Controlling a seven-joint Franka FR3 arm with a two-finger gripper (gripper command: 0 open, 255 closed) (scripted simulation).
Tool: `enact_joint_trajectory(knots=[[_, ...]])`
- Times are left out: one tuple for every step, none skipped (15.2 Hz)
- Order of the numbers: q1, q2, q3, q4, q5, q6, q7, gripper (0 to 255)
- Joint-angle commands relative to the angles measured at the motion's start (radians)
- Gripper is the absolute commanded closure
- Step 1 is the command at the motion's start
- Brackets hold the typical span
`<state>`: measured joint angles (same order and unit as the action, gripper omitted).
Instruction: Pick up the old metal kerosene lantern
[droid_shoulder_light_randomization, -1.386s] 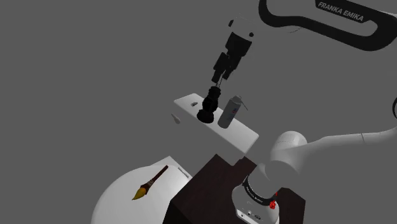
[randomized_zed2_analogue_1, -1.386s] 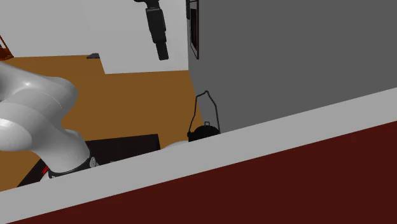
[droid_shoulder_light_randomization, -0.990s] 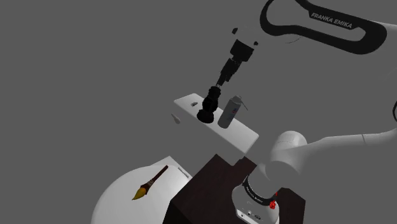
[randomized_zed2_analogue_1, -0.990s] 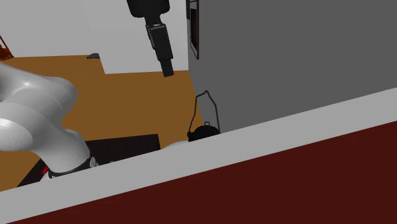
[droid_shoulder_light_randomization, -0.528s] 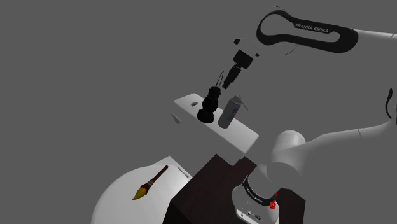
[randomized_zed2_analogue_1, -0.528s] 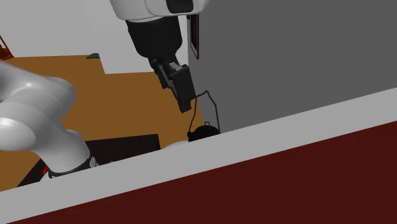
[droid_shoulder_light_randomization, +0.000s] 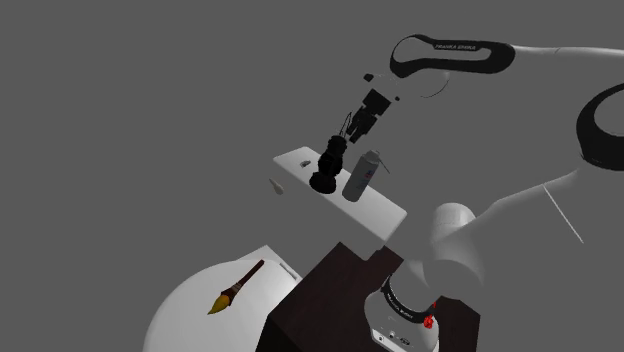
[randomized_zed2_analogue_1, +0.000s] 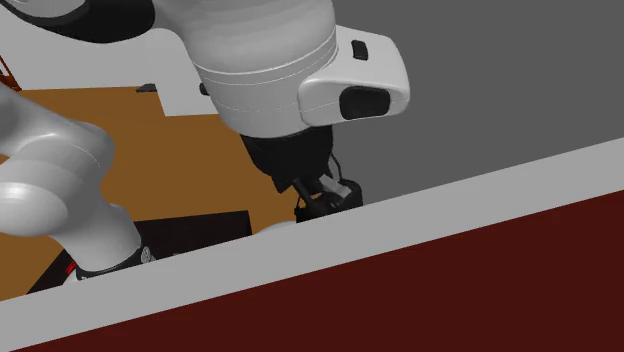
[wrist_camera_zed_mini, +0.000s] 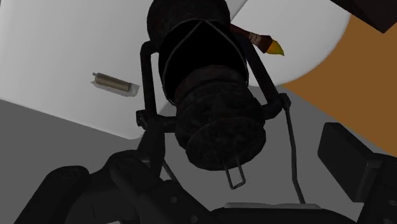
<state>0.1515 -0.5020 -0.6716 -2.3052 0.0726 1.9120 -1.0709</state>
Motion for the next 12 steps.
enact_joint_trajectory(knots=[[0.007,0.015,-0.018,-0.018,0.006,0.030,-0.027,0],[0.007,0.018,-0.021,-0.029,0.007,0.043,-0.032,0],[0.008,0.022,-0.025,-0.039,0.008,0.056,-0.037,0],[0.009,0.025,-0.029,-0.049,0.009,0.069,-0.042,0],[0.010,0.029,-0.033,-0.059,0.011,0.082,-0.047,0],[0.010,0.032,-0.036,-0.065,0.012,0.089,-0.051,0],[0.010,0.032,-0.036,-0.065,0.011,0.089,-0.051,0],[0.011,0.033,-0.037,-0.064,0.012,0.090,-0.052,255],[0.011,0.033,-0.037,-0.064,0.012,0.089,-0.052,255],[0.011,0.033,-0.036,-0.064,0.012,0.090,-0.051,255],[0.011,0.033,-0.036,-0.063,0.013,0.090,-0.051,255],[0.011,0.033,-0.036,-0.064,0.012,0.089,-0.051,255]])
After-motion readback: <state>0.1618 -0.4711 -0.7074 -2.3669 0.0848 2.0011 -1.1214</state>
